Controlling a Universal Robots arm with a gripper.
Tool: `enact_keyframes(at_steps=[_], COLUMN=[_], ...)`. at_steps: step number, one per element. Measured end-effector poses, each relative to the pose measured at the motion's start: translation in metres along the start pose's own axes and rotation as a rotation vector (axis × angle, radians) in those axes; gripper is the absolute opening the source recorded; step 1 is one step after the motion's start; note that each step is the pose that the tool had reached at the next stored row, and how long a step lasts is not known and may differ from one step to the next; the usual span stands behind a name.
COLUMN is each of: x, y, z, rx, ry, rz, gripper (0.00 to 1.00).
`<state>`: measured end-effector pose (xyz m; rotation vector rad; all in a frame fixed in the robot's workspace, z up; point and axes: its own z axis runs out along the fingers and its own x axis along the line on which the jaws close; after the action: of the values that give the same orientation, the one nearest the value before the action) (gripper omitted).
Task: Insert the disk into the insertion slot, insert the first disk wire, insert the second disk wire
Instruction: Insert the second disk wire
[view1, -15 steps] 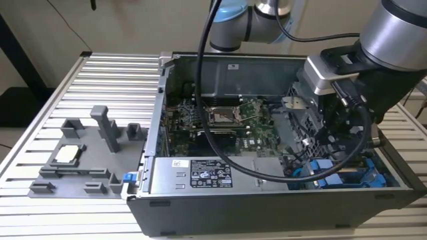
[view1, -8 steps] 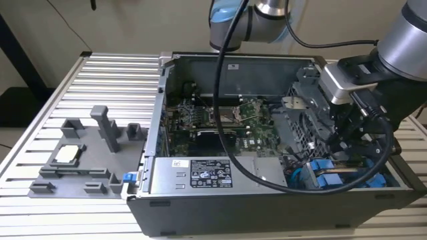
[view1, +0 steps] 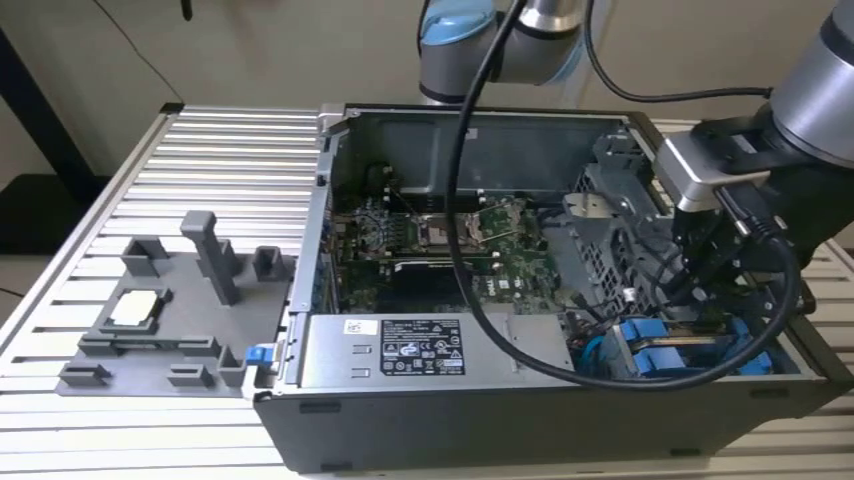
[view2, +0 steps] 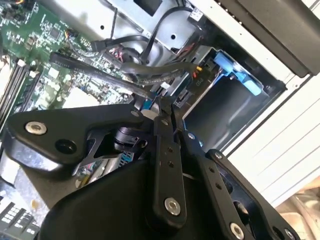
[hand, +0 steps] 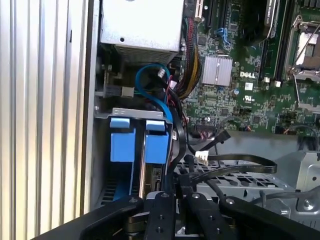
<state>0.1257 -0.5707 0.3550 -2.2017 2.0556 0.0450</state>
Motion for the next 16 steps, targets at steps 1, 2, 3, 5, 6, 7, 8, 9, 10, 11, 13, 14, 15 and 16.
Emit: enact_keyframes(at_steps=[1,2,3,5,6,7,8,9,10,11,13,14,15,16], x=[0.0000,0.0000,0.0000,0.0001,0.0003,0.0006,0.0009,0.0012,0.0015,0.0015,0.0015,0.0016,0.0016,0.0016], y=[0.0000,0.0000,0.0000,-0.0001,-0.0002,-0.0003,-0.0004,-0.0007,-0.0011,-0.0015,-0.0015,-0.0015,-0.0015,-0.0015], z=[0.0002,0.0003,0.0003,0.0005,0.0004,0.0004,0.0005,0.0004,0.0005,0.0006,0.0006,0.0006,0.0006,0.0005], rx=[0.0016,0.0033,0.0049,0.0066,0.0071,0.0074,0.0077,0.0079,0.0082,0.0084,0.0084,0.0084,0.0084,0.0084], ry=[0.0012,0.0029,0.0045,0.0072,0.0085,0.0096,0.0105,0.0115,0.0123,0.0129,0.0129,0.0128,0.0129,0.0129], rz=[0.014,0.030,0.045,0.061,0.066,0.069,0.072,0.075,0.077,0.079,0.079,0.079,0.079,0.079], gripper=[0.15,0.15,0.15,0.15,0.15,0.15,0.15,0.15,0.15,0.15,0.15,0.15,0.15,0.15])
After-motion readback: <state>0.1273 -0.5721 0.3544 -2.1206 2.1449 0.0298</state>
